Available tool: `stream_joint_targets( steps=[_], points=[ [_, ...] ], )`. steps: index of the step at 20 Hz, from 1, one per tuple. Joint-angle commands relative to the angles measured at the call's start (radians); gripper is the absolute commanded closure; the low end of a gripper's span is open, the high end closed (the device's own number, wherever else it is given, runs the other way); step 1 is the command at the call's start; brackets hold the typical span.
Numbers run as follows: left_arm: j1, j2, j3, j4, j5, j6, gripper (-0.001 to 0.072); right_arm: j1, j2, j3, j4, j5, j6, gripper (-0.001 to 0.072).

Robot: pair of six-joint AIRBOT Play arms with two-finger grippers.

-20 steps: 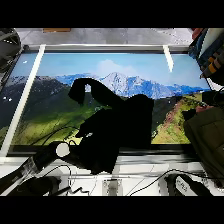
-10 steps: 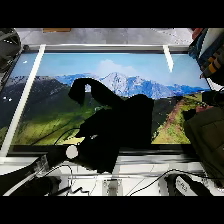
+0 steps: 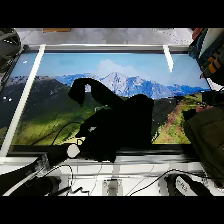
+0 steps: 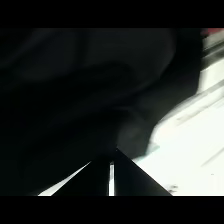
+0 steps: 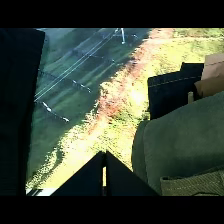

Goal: Fold the clothes and pants, and hang the long-sleeved shirts on hangers.

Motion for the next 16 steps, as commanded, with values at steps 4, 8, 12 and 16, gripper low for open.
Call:
stream_joint_targets(
  steps=[4, 8, 12, 16],
  points=[
    [0.092, 0.140, 0.084, 0.203, -0.046, 0.046, 0.0701, -0.005, 0.023, -0.026, -0.010, -0.042, -0.007, 0.0699],
    [0.327, 0.337, 0.088, 0.470, -0.230, 0.043, 0.0701, -0.006, 0.139, -0.237, 0.019, -0.051, -0.033, 0.0701],
    [0.528, 0.542, 0.088, 0.623, -0.352, 0.099, 0.0702, -0.006, 0.337, -0.536, 0.136, -0.011, -0.079, 0.0700],
    [0.606, 0.663, 0.088, 0.655, -0.356, 0.169, 0.0702, -0.006, 0.449, -0.764, 0.267, -0.034, 0.016, 0.0369]
  ],
)
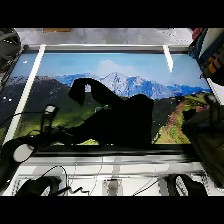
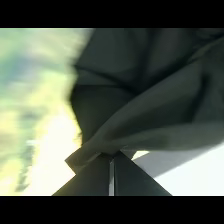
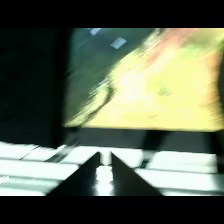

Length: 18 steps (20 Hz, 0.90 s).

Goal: Fold the clothes and pants, and hang the long-sleeved shirts on hangers.

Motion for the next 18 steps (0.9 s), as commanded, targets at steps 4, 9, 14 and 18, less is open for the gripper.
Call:
stream_joint_targets(
  steps=[4, 9, 14, 18],
  points=[
    [0.077, 0.091, 0.000, 0.069, -0.024, 0.078, 0.0700, 0.000, 0.014, -0.325, 0.148, -0.054, 0.155, 0.0200],
    [0.077, 0.064, -0.001, 0.069, -0.023, 0.077, 0.0700, 0.002, -0.194, -0.404, 0.317, -0.117, 0.060, 0.0169],
    [0.077, 0.037, -0.002, 0.069, -0.017, 0.077, 0.0699, 0.002, -0.428, -0.404, 0.455, -0.245, 0.005, 0.0157],
    [0.077, 0.023, -0.001, 0.068, 0.082, 0.074, 0.0699, 0.002, -0.549, -0.404, 0.570, -0.291, -0.099, 0.0160]
  ],
)
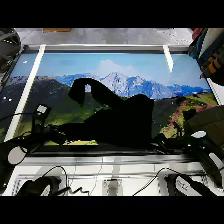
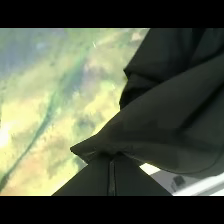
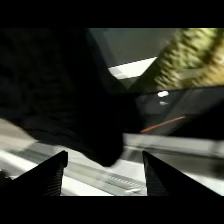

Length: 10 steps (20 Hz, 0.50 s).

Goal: Fold the clothes and pants, and hang the long-sleeved shirts on hangers.

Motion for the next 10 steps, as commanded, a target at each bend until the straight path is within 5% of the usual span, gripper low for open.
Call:
stream_joint_targets(
  steps=[1, 3, 7, 10],
  points=[
    [0.001, -0.010, 0.000, 0.000, 0.105, -0.003, 0.0699, 0.001, -0.101, -0.003, 0.089, -0.072, -0.078, 0.0161],
    [0.001, -0.019, 0.000, 0.000, 0.165, -0.013, 0.0699, 0.001, -0.115, -0.003, 0.091, -0.096, -0.085, 0.0164],
    [0.001, -0.067, -0.001, 0.000, 0.198, -0.151, 0.0699, 0.083, -0.116, -0.003, 0.093, -0.151, -0.085, 0.0331],
    [0.002, -0.111, 0.000, 0.000, 0.214, -0.151, 0.0700, 0.187, -0.114, 0.010, 0.156, -0.200, -0.090, 0.0695]
  ],
)
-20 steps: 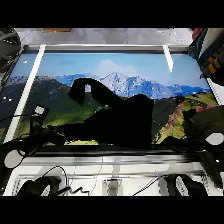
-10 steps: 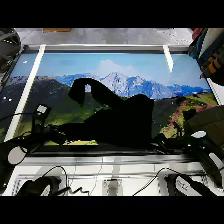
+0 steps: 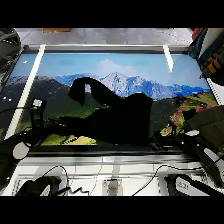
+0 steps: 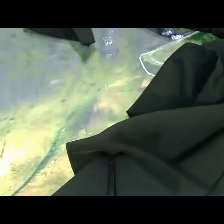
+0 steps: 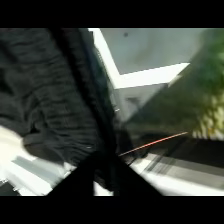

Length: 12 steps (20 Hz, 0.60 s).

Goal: Fold the clothes and pants, and hang the long-sleeved shirts on hangers.

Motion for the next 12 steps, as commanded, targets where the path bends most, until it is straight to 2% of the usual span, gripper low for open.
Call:
stream_joint_targets(
  steps=[1, 3, 6, 9, 10, 12],
  points=[
    [0.011, -0.051, 0.000, 0.001, 0.051, -0.048, 0.0701, 0.100, -0.003, 0.029, 0.069, -0.062, -0.028, 0.0698],
    [0.083, -0.082, 0.001, 0.001, 0.109, -0.101, 0.0702, 0.117, 0.000, 0.098, 0.084, -0.086, -0.039, 0.0698],
    [0.282, -0.144, 0.060, 0.001, 0.156, -0.091, 0.0704, 0.117, 0.000, 0.249, 0.081, -0.136, -0.037, 0.0699],
    [0.463, -0.262, 0.227, -0.016, 0.132, 0.039, 0.0705, 0.117, -0.001, 0.422, 0.071, -0.208, -0.018, 0.0700],
    [0.502, -0.322, 0.307, -0.044, 0.093, 0.063, 0.0705, 0.117, -0.001, 0.474, 0.065, -0.224, -0.018, 0.0699],
    [0.535, -0.460, 0.464, -0.130, -0.007, 0.181, 0.0705, 0.117, -0.001, 0.567, 0.020, -0.256, 0.008, 0.0700]
  ],
)
